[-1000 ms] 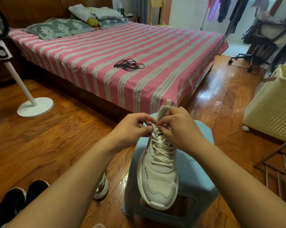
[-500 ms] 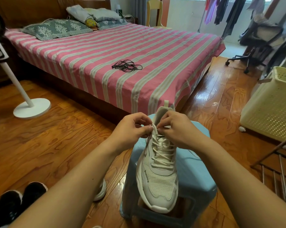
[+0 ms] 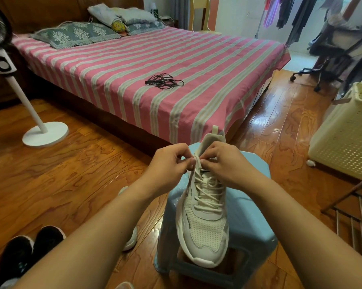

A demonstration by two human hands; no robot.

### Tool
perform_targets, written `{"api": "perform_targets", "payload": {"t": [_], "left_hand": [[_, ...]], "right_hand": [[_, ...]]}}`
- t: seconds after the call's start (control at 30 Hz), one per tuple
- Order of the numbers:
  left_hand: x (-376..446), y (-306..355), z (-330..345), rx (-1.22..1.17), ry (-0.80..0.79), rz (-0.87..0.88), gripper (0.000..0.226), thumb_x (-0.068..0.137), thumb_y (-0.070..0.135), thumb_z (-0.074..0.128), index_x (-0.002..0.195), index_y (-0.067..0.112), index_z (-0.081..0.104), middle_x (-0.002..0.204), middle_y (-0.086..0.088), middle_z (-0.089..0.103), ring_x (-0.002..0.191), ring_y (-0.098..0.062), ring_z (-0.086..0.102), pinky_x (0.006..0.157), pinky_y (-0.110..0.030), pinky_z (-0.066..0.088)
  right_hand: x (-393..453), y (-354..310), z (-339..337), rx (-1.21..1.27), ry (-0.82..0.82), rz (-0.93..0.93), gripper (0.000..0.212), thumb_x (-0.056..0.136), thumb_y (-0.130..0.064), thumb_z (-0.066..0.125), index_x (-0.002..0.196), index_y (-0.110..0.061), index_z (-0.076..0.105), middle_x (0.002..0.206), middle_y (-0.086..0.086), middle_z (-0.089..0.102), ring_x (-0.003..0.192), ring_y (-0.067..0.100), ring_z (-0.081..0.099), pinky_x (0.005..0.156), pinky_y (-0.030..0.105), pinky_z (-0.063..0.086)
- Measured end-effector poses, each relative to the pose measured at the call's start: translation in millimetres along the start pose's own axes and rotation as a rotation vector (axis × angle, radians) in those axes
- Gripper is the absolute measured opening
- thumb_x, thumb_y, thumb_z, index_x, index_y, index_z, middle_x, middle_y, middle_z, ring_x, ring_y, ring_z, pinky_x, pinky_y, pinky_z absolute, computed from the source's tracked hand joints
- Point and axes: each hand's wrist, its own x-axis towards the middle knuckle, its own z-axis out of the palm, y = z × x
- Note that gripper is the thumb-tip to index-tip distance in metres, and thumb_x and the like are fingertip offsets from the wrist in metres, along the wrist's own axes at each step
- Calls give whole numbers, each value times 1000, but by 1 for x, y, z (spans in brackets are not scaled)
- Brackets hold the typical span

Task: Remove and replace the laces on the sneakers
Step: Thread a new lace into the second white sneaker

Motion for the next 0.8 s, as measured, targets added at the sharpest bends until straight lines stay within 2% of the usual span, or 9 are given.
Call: {"api": "perform_targets", "payload": {"t": [0.07,0.2,0.27,0.37,0.47,0.57,0.67,0.73,0.8], "left_hand": [[8,-1,-16,-158,110,-120,9,99,9,63,91,6,64,83,-5,74,77,-19,76,70,-42,62],[15,-8,-87,-972,788,-409,12,109,8,41,109,1,51,109,-22,67,74,-22,77,66,-29,62],[9,-17,-99,-1172,971,-499,13,109,8,38,115,3,48,122,-24,63,79,-22,77,67,-27,62],[7,-22,-73,-821,656,-722,25,110,25,44,120,3,50,123,-17,61,86,-26,75,65,-34,64],[5,-7,-41,-303,223,-786,51,106,51,45,126,5,54,105,-7,61,81,-25,70,67,-40,62],[5,8,-13,-219,-66,-757,68,102,64,41,98,3,71,86,-4,69,74,-22,61,66,-35,52],[12,15,13,-374,10,-704,48,99,52,58,93,7,71,73,-1,61,63,-15,51,55,-24,41],[16,20,26,-592,126,-702,31,97,33,68,98,1,72,65,0,63,53,-12,55,50,-21,42],[20,22,32,-756,224,-701,15,94,19,70,98,4,75,74,-3,68,64,-16,62,55,-24,47]], "right_hand": [[-4,2,-9,5,-63,-11,21,97,-34,63,97,-22,80,94,-7,71,86,8,61,76,30,50],[-7,14,-16,190,-28,98,44,102,-44,47,92,-12,75,92,-5,71,85,7,63,78,32,52],[-9,15,-13,312,-28,126,39,103,-41,45,99,-21,77,101,-11,72,93,3,65,81,29,53],[-13,14,-13,283,214,74,22,103,-29,51,102,-25,73,103,-20,66,98,-6,59,84,14,44],[-23,16,-19,394,459,367,22,101,-37,53,107,-19,64,99,-8,65,91,6,59,73,22,44],[-43,17,-13,480,163,662,40,97,-54,52,113,-17,58,103,-2,64,88,9,58,73,27,44],[-59,8,-2,665,-123,701,34,93,-49,63,116,-24,59,108,-1,70,98,11,65,89,32,51],[-61,6,-5,663,-119,665,15,94,-36,67,100,-22,65,92,4,74,82,13,67,76,31,52],[-61,8,-15,542,-46,637,13,92,-31,70,90,-18,69,72,5,68,64,16,61,63,34,51]]}}
